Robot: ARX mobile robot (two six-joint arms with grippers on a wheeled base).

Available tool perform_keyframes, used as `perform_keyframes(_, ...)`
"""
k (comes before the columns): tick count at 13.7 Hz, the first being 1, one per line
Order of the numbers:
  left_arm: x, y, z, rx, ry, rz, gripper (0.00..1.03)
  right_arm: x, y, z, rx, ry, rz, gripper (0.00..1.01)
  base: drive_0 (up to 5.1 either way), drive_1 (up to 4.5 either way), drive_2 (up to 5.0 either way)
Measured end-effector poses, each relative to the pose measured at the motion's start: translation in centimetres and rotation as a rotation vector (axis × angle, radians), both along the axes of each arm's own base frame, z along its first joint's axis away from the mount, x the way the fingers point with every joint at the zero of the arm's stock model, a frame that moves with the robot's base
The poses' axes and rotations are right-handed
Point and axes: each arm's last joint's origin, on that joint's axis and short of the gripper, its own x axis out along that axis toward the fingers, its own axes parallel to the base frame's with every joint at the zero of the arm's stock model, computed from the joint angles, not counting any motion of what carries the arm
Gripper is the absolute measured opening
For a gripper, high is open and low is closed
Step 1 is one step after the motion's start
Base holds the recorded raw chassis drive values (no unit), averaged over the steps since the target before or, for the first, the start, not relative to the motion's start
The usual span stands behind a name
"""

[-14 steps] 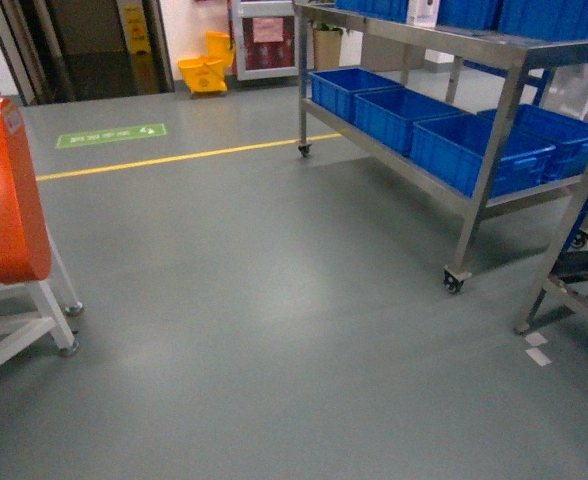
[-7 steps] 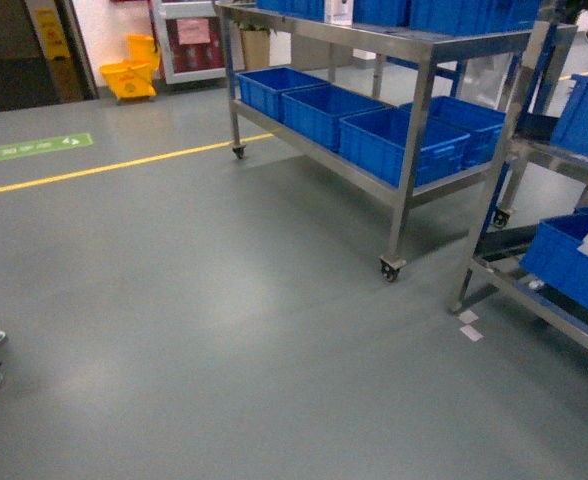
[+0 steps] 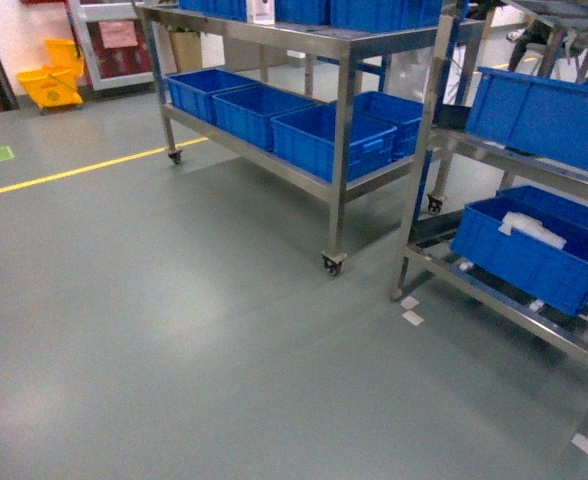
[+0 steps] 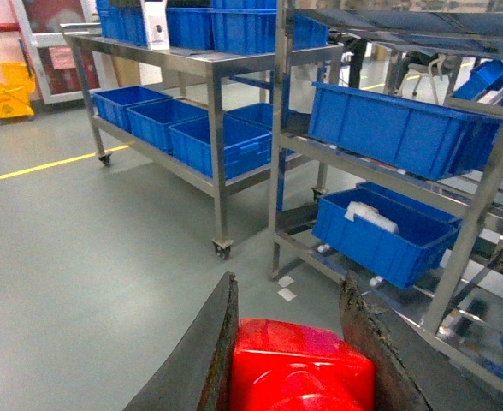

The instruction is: Pick red block from blue box to shelf

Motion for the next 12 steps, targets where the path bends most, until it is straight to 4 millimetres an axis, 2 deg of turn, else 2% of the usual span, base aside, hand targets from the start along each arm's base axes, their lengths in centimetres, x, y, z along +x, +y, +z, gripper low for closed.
perform_keyframes(12,0.0,0.0,0.0,0.0,0.0,0.0,0.98,0.0,0.0,0.0,0.0,0.0,0.0,0.29,-1.5,-1.51,-1.5)
